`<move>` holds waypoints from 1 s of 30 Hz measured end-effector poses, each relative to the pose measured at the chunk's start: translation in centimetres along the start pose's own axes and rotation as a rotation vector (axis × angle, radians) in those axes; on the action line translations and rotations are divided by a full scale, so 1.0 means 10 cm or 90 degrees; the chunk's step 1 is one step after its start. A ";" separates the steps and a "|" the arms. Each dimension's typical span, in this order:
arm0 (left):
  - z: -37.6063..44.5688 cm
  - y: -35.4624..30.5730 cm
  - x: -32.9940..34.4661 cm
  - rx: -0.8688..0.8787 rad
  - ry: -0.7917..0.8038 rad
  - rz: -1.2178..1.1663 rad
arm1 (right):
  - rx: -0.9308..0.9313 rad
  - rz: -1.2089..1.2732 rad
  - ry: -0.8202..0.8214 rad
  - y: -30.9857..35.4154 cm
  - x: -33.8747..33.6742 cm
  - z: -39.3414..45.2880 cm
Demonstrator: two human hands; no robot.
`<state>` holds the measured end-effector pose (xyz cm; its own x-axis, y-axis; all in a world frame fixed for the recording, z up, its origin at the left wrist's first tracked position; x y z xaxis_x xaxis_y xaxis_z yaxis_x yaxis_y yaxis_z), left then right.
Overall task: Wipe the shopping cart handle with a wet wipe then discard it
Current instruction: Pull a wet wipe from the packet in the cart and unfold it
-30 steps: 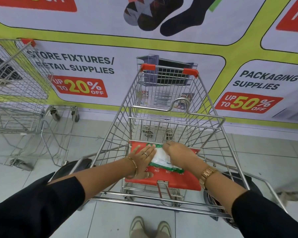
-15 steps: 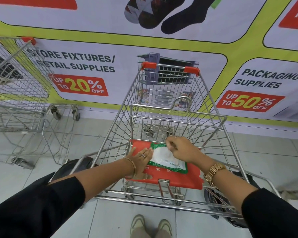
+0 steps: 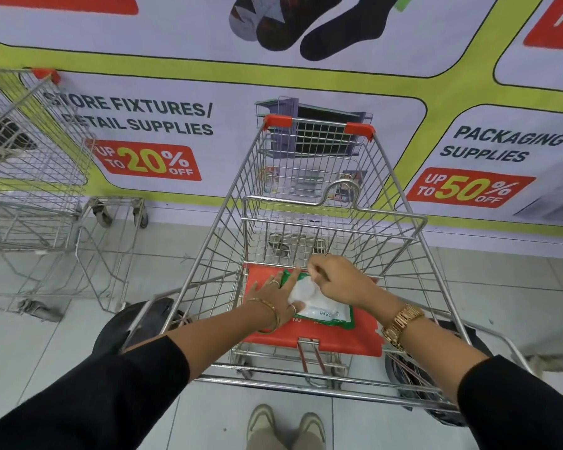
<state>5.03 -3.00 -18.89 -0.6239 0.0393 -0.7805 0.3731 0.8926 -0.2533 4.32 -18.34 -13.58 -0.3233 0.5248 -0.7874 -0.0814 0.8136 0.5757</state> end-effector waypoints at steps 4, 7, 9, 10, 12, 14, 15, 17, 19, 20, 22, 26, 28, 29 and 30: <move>0.00 0.01 -0.01 -0.009 -0.003 0.011 | 0.002 0.040 -0.002 0.07 -0.08 -0.01; 0.00 -0.01 0.00 -0.018 0.000 0.030 | 0.004 0.074 -0.018 0.12 -0.17 -0.03; 0.00 -0.02 0.01 -0.020 0.007 0.042 | 0.004 0.112 -0.040 0.14 -0.22 -0.06; 0.00 -0.02 0.01 -0.023 0.012 0.046 | 0.009 0.140 -0.049 0.15 -0.25 -0.08; 0.01 -0.02 0.00 -0.028 0.020 0.051 | 0.032 0.207 -0.065 0.13 -0.28 -0.11; 0.00 -0.03 0.00 -0.031 0.017 0.052 | 0.060 0.273 -0.091 0.10 -0.29 -0.11; 0.00 -0.03 -0.01 -0.031 0.012 0.053 | 0.076 0.303 -0.107 0.09 -0.29 -0.11; -0.02 -0.04 -0.02 -0.032 0.000 0.051 | 0.102 0.348 -0.135 0.06 -0.29 -0.10; -0.03 -0.06 -0.05 -0.030 -0.031 0.054 | 0.107 0.359 -0.150 0.06 -0.27 -0.11; -0.04 -0.07 -0.09 -0.029 -0.049 0.057 | 0.101 0.349 -0.156 0.08 -0.26 -0.12; -0.05 -0.08 -0.15 -0.024 -0.069 0.056 | 0.079 0.308 -0.181 0.14 -0.26 -0.15; -0.08 -0.08 -0.20 -0.029 -0.059 0.066 | 0.002 0.201 -0.204 0.31 -0.32 -0.19; -0.11 -0.09 -0.18 -0.039 -0.055 0.069 | -0.038 0.146 -0.213 0.40 -0.38 -0.19; -0.12 -0.10 -0.18 -0.044 -0.055 0.070 | -0.057 0.135 -0.221 0.45 -0.42 -0.19; -0.13 -0.11 -0.18 -0.049 -0.057 0.069 | -0.072 0.131 -0.229 0.49 -0.46 -0.19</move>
<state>4.89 -3.45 -16.48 -0.5180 0.1007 -0.8494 0.3792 0.9171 -0.1226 3.63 -17.21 -6.74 0.0044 0.7435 -0.6687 -0.1594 0.6607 0.7335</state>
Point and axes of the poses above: each hand's wrist, its own z-axis towards the middle knuckle, its own x-axis out of the palm, y = z × x, the point moved 1 cm from there along z, towards the middle knuckle, and after that the axes turned 2 degrees about -y, right-handed, at the moved point
